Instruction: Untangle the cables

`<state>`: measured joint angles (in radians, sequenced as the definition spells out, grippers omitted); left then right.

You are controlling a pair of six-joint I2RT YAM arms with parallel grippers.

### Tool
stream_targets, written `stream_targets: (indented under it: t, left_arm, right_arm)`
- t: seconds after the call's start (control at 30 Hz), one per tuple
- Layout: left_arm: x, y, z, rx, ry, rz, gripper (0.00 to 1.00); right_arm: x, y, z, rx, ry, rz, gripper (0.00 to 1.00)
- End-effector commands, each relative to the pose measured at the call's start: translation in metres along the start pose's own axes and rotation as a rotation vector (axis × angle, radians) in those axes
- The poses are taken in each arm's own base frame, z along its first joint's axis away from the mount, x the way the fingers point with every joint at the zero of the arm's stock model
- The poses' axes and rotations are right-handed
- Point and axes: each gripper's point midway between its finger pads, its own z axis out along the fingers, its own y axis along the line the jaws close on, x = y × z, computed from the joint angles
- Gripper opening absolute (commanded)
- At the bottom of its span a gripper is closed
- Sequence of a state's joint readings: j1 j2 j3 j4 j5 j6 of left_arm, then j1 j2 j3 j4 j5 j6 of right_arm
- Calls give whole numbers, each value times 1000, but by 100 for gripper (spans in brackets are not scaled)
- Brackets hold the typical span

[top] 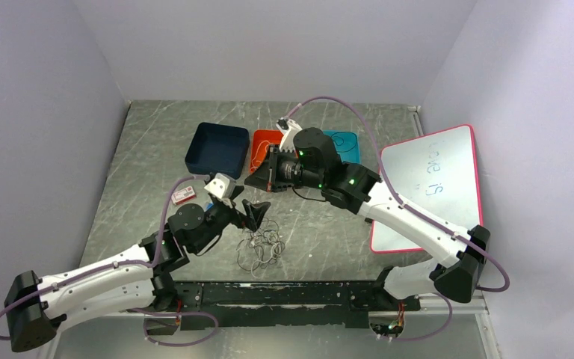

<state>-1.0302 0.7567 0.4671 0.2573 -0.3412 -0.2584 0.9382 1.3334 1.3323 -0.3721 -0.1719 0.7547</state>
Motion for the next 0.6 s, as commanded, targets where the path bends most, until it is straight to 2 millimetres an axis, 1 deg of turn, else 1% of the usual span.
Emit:
stream_targets:
  t: [0.0,0.07,0.1,0.17,0.37,0.57]
  left_arm:
    - [-3,3,7,-21,-26,13,98]
    - [7,7,10,-43,-4,25,95]
    - [16,12,11,-63,12,24,94]
    - [26,15,10,-73,18,2,93]
    - [58,7,7,-3,59,-76,88]
    - [82,1,10,40,77,-132,88]
  right_arm:
    - [-8,22,-16,-70,-19,-20,0]
    - [-13,28,-22,-84,-33,-20,0]
    - [-16,31,-26,-93,-44,-18,0]
    - [-22,39,-34,-112,-70,-15,0]
    - [-33,57,-55,-175,-116,-8,0]
    - [-42,72,-69,-224,-152,-28,0]
